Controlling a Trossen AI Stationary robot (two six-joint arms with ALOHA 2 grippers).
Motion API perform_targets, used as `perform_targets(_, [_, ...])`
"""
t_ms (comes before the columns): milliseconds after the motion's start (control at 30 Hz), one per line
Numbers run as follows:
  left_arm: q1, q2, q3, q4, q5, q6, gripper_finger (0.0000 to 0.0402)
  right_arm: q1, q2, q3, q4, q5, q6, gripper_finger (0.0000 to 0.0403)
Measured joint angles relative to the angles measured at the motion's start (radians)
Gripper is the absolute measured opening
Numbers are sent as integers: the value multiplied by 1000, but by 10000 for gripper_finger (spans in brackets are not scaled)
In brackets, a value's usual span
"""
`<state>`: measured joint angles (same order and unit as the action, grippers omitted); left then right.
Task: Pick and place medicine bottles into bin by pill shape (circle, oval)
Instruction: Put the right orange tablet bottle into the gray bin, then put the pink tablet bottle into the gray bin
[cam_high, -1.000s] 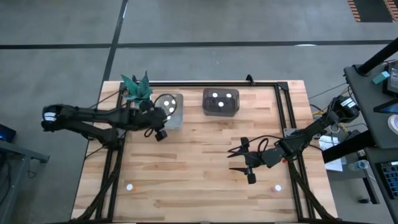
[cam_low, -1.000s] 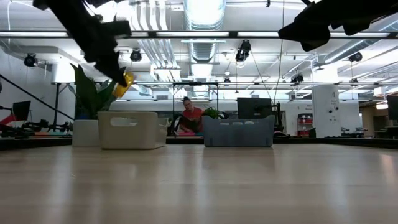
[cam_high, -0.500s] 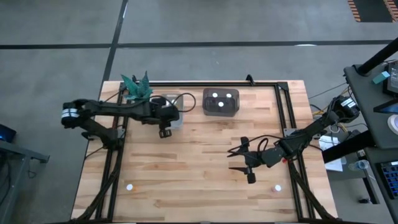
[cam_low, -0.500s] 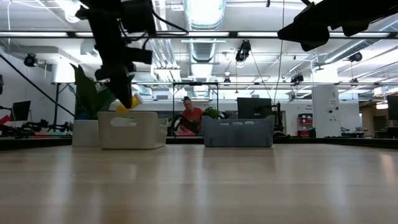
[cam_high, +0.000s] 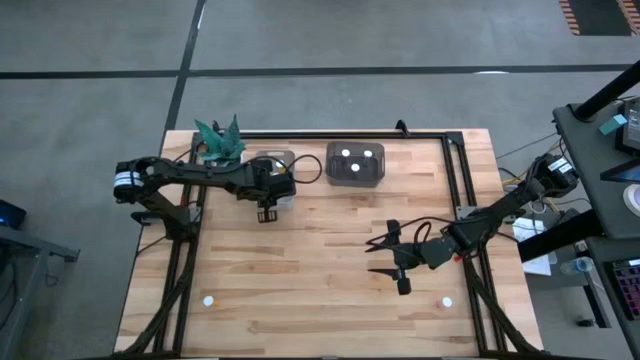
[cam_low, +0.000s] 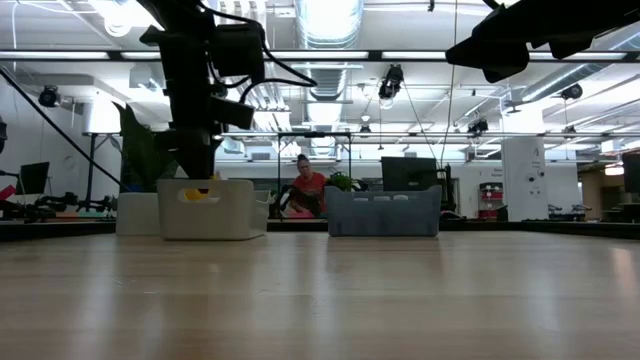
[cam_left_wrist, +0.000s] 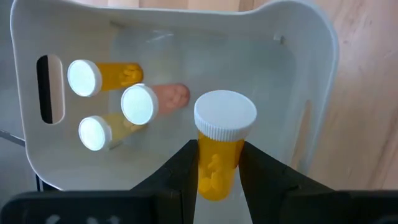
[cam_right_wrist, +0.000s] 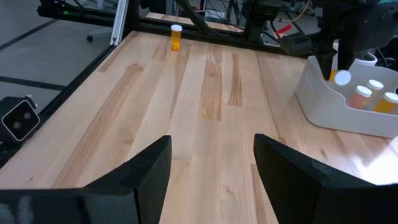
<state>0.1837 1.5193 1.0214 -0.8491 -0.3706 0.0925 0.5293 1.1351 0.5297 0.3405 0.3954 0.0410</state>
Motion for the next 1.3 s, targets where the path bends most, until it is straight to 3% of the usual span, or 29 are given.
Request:
perform_targets(167, [0,-11,0,-6,0,0,91,0,0,0,0,-1,0,219])
perform_targets(533, [0,-15,0,-6,-2,-3,154,0,0,0,0,-1,1,219])
perform_targets(767, [-21,-30,70,-43,-3,-35,160,0,0,0,0,-1,13,219])
perform_targets(1000, [-122,-79,171,-24,-4,-133,160,0,0,0,-3,-1,40,219])
perform_targets(1300, [-352,-182,148,166,-40,-249,160,0,0,-1,-43,-1,110,219])
